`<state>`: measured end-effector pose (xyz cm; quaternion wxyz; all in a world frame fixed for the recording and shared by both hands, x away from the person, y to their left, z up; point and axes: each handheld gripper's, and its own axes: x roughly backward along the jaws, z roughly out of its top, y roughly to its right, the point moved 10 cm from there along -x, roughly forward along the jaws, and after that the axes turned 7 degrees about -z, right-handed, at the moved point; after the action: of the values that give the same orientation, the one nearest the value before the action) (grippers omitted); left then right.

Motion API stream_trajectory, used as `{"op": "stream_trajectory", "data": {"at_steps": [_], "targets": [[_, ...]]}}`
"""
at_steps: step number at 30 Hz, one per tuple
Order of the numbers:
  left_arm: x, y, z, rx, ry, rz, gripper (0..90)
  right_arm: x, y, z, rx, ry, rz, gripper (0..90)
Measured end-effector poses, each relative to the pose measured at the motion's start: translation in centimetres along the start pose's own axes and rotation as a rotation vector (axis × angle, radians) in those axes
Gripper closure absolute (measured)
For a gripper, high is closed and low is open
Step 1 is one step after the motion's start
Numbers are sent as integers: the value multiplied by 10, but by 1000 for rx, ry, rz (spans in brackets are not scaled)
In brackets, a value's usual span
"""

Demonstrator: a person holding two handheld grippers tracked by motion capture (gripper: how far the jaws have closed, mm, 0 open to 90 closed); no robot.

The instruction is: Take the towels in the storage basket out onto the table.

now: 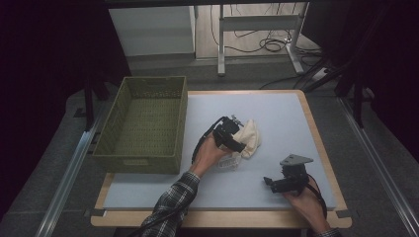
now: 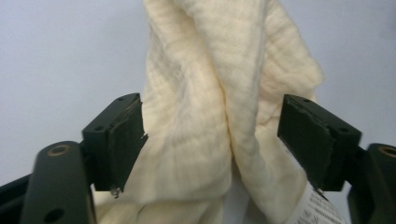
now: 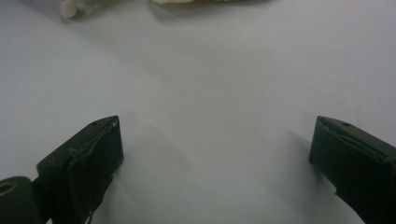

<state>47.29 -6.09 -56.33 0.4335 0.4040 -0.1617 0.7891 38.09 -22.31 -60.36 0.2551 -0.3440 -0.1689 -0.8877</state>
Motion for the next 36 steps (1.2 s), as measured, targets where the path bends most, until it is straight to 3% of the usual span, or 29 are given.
{"op": "stream_trajectory", "data": {"at_steps": [6,10,13,16,21,24,28,33,36], "targets": [[17,-1,-7,11,33,-2,222,0,0,0,1,-1,1,29],[24,-1,-14,11,42,-14,306,0,0,0,-3,-1,1,42],[26,-1,-19,15,52,-4,394,3,2,3,-3,13,10,187],[27,-3,-25,10,49,8,468,7,-1,11,-35,41,74,306],[29,-4,-33,26,57,1,581,10,-3,32,-26,93,100,492],[27,-5,-37,41,63,-2,553,7,-8,47,-42,107,147,566],[23,-10,-41,52,71,35,443,-7,-19,62,-29,91,165,586],[14,-18,-48,62,61,79,420,-35,-24,73,-32,51,132,565],[6,-24,-51,79,60,94,429,-51,-22,75,-26,24,81,595]]}}
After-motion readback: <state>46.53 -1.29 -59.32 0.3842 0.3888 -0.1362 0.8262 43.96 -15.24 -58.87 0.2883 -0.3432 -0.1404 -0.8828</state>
